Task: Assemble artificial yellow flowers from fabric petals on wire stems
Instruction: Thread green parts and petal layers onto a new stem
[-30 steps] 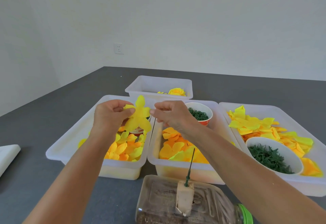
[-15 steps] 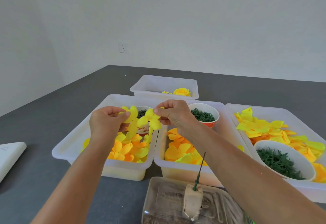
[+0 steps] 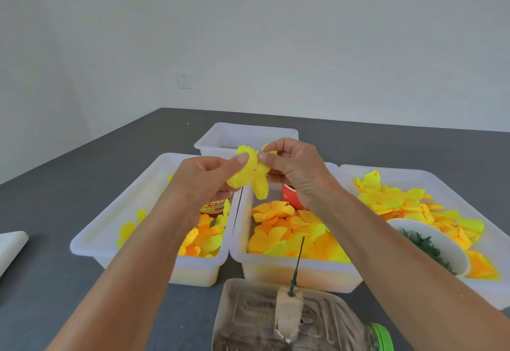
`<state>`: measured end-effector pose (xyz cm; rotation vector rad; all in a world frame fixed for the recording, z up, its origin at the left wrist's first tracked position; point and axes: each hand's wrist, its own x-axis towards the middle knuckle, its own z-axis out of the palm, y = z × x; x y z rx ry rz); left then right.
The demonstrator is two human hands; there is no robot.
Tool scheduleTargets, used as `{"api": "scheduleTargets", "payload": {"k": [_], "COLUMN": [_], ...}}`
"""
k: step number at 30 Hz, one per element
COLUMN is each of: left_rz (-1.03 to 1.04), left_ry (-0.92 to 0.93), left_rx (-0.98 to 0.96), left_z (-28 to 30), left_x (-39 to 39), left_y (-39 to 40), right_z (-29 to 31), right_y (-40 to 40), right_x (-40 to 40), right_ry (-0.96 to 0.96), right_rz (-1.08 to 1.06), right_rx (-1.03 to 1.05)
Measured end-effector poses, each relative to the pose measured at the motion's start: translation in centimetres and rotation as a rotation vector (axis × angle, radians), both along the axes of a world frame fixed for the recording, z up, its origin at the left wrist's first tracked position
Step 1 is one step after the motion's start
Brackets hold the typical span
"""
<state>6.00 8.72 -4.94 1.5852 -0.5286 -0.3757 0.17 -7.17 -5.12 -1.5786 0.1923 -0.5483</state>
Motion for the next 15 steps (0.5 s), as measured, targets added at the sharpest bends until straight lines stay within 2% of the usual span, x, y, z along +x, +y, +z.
{"api": "scheduleTargets", "payload": {"k": [4, 8, 15], "left_rz": [-0.112, -0.157, -0.274], "left_ry": [0.096, 0.120, 0.109], "left_rx": [-0.127, -0.195, -0.207], "left_z": [1.2, 1.9, 3.1], "left_x": [-1.9, -3.7, -7.2], "left_y": [-1.1, -1.0, 0.5], "right_z": [1.4, 2.6, 3.6], "right_y": [-0.3, 0.0, 1.1], "right_x": [-2.6, -6.1, -11.1], "right_ry": [-0.072, -0.022, 0.059], "right_rz": [0.028, 0.134, 0.206], "right_rx": [0.073, 0.229, 0.164]}}
